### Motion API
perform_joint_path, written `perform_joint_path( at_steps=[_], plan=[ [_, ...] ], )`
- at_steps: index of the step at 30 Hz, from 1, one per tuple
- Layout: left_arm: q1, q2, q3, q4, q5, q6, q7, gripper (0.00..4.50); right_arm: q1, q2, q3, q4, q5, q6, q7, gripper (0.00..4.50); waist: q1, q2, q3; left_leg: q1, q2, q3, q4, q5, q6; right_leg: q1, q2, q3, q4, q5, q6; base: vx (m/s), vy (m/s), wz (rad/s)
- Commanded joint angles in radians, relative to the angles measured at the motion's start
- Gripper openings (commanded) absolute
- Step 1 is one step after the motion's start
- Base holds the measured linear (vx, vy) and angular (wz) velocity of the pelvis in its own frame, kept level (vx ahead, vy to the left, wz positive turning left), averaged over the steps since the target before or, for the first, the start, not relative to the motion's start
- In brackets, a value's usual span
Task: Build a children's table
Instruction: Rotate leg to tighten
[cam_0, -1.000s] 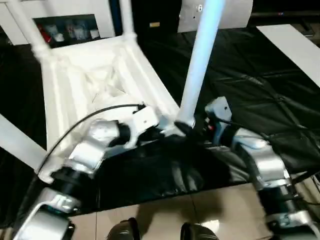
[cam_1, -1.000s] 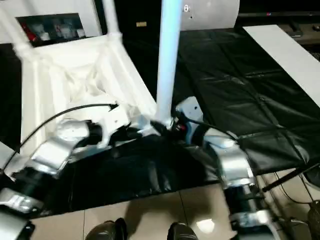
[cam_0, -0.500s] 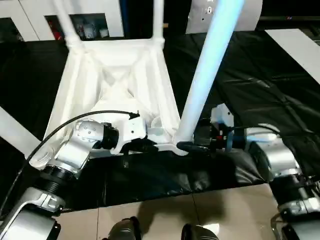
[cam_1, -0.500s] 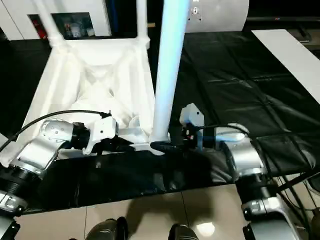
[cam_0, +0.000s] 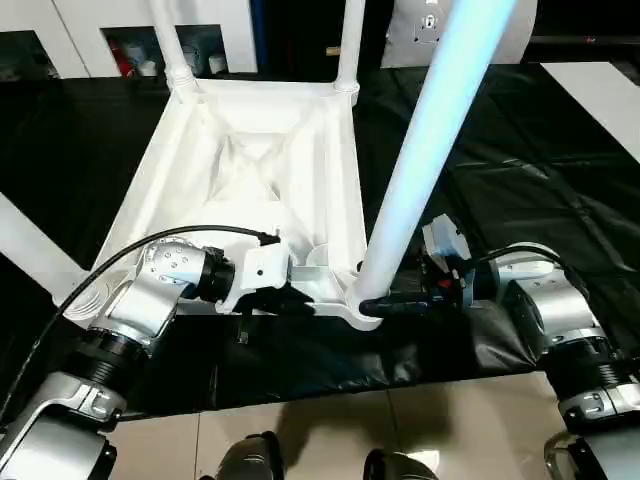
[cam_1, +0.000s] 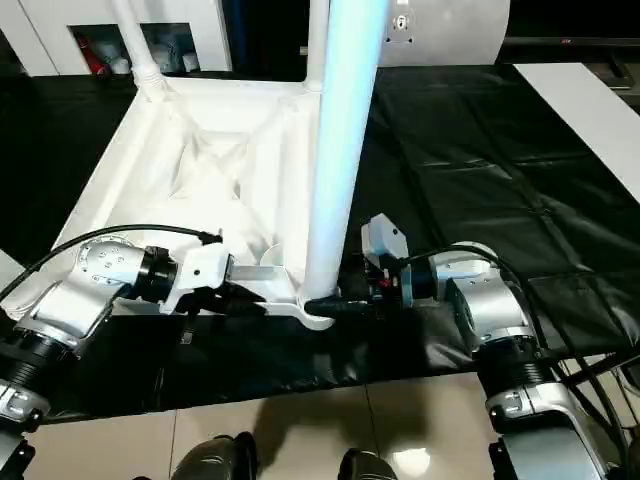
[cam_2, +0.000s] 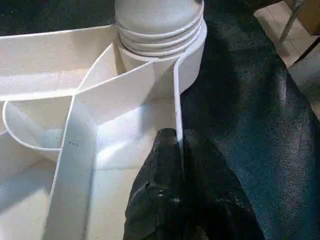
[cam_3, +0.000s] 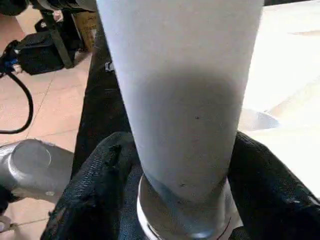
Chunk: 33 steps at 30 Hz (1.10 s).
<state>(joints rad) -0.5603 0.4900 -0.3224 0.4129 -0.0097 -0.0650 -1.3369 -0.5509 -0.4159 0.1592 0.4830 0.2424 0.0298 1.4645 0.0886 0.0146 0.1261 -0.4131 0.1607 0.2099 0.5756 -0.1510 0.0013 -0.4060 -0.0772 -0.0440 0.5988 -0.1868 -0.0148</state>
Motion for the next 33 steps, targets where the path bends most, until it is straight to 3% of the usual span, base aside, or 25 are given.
perform_joint_path(
  at_steps=[1, 7, 12, 17, 20, 22, 23, 25, 28, 29, 30, 31, 33],
  plan=[
    [-0.016, 0.004, -0.028, 0.0, 0.003, -0.027, -0.03, 0.0, -0.008, -0.016, 0.01, 0.006, 0.009, -0.016, 0.039, 2.54, -0.006, -0.012, -0.076, 0.044, 0.081, -0.031, -0.061, -0.162, 0.1, 0.032, -0.08, 0.044, -0.053, -0.136, -0.28, 0.0, 0.0, 0.0],
    [-0.021, 0.006, -0.026, 0.013, 0.008, -0.035, -0.027, 0.0, -0.002, -0.013, 0.018, 0.003, 0.008, -0.018, 0.045, 2.05, -0.006, -0.009, -0.074, 0.045, 0.082, -0.032, -0.064, -0.181, 0.093, 0.031, -0.079, 0.044, -0.055, -0.155, -0.278, 0.0, 0.0, 0.0],
    [-0.023, -0.002, -0.014, 0.019, 0.002, -0.025, -0.011, 0.0, 0.013, -0.01, 0.021, -0.018, 0.012, -0.003, 0.046, 1.96, -0.005, -0.009, -0.075, 0.046, 0.082, -0.031, -0.064, -0.177, 0.091, 0.031, -0.079, 0.044, -0.054, -0.138, -0.282, 0.0, 0.0, 0.0],
    [-0.014, -0.029, 0.007, -0.017, -0.024, 0.042, 0.026, 0.0, 0.066, 0.001, 0.026, -0.091, 0.021, 0.071, -0.004, 1.96, -0.002, -0.007, -0.074, 0.047, 0.084, -0.032, -0.066, -0.175, 0.091, 0.031, -0.08, 0.045, -0.055, -0.142, -0.28, 0.0, 0.0, 0.0],
    [-0.007, -0.075, 0.007, -0.068, -0.001, 0.13, 0.125, 0.0, 0.102, 0.081, 0.02, -0.162, -0.008, 0.169, -0.21, 1.96, -0.004, -0.004, -0.07, 0.045, 0.085, -0.034, -0.072, -0.205, 0.07, 0.03, -0.079, 0.046, -0.059, -0.186, -0.271, 0.0, 0.0, 0.0],
    [-0.007, -0.114, 0.01, -0.097, 0.016, 0.2, 0.202, 0.0, 0.123, 0.146, 0.015, -0.195, -0.035, 0.214, -0.35, 1.96, -0.012, -0.006, -0.064, 0.045, 0.082, -0.039, -0.08, -0.266, 0.035, 0.027, -0.082, 0.047, -0.067, -0.271, -0.257, 0.0, 0.0, 0.0],
    [-0.01, -0.126, 0.012, -0.102, 0.016, 0.219, 0.219, 0.0, 0.126, 0.165, 0.011, -0.197, -0.04, 0.224, -0.386, 1.96, -0.017, -0.009, -0.059, 0.046, 0.08, -0.042, -0.084, -0.313, 0.004, 0.026, -0.086, 0.049, -0.076, -0.365, -0.23, 0.0, 0.0, 0.0],
    [-0.023, -0.185, 0.019, -0.117, 0.025, 0.291, 0.303, 0.0, 0.135, 0.254, -0.006, -0.196, -0.071, 0.257, -0.55, 1.96, -0.029, -0.01, -0.058, 0.047, 0.077, -0.049, -0.086, -0.355, -0.03, 0.024, -0.092, 0.051, -0.085, -0.467, -0.193, 0.0, 0.0, 0.0],
    [-0.03, -0.214, 0.023, -0.12, 0.032, 0.318, 0.342, 0.0, 0.137, 0.294, -0.014, -0.193, -0.089, 0.271, -0.626, 1.96, -0.05, -0.009, -0.057, 0.049, 0.077, -0.053, -0.089, -0.391, -0.049, 0.016, -0.088, 0.052, -0.091, -0.488, -0.171, 0.0, 0.0, 0.0],
    [-0.046, -0.263, 0.03, -0.117, 0.049, 0.361, 0.415, 0.0, 0.13, 0.354, -0.026, -0.169, -0.12, 0.272, -0.746, 1.96, -0.055, -0.01, -0.058, 0.047, 0.075, -0.054, -0.088, -0.394, -0.044, 0.019, -0.089, 0.052, -0.095, -0.487, -0.165, 0.0, 0.0, 0.0],
    [-0.046, -0.263, 0.03, -0.117, 0.049, 0.361, 0.415, 0.0, 0.13, 0.354, -0.026, -0.169, -0.12, 0.272, -0.746, 1.96, -0.056, -0.006, -0.059, 0.048, 0.076, -0.053, -0.089, -0.388, -0.046, 0.017, -0.088, 0.053, -0.093, -0.477, -0.164, 0.0, 0.0, 0.0],
    [-0.061, -0.309, 0.034, -0.109, 0.073, 0.397, 0.493, 0.0, 0.117, 0.413, -0.043, -0.142, -0.15, 0.271, -0.874, 1.96, -0.058, -0.002, -0.058, 0.052, 0.074, -0.052, -0.087, -0.399, -0.047, 0.011, -0.086, 0.053, -0.097, -0.479, -0.165, 0.0, 0.0, 0.0],
    [-0.073, -0.352, 0.044, -0.102, 0.091, 0.43, 0.565, 0.0, 0.099, 0.463, -0.059, -0.113, -0.176, 0.268, -0.991, 1.96, -0.064, -0.005, -0.061, 0.053, 0.071, -0.055, -0.089, -0.408, -0.063, 0.012, -0.085, 0.05, -0.098, -0.49, -0.155, 0.0, 0.0, 0.0]
  ],
)
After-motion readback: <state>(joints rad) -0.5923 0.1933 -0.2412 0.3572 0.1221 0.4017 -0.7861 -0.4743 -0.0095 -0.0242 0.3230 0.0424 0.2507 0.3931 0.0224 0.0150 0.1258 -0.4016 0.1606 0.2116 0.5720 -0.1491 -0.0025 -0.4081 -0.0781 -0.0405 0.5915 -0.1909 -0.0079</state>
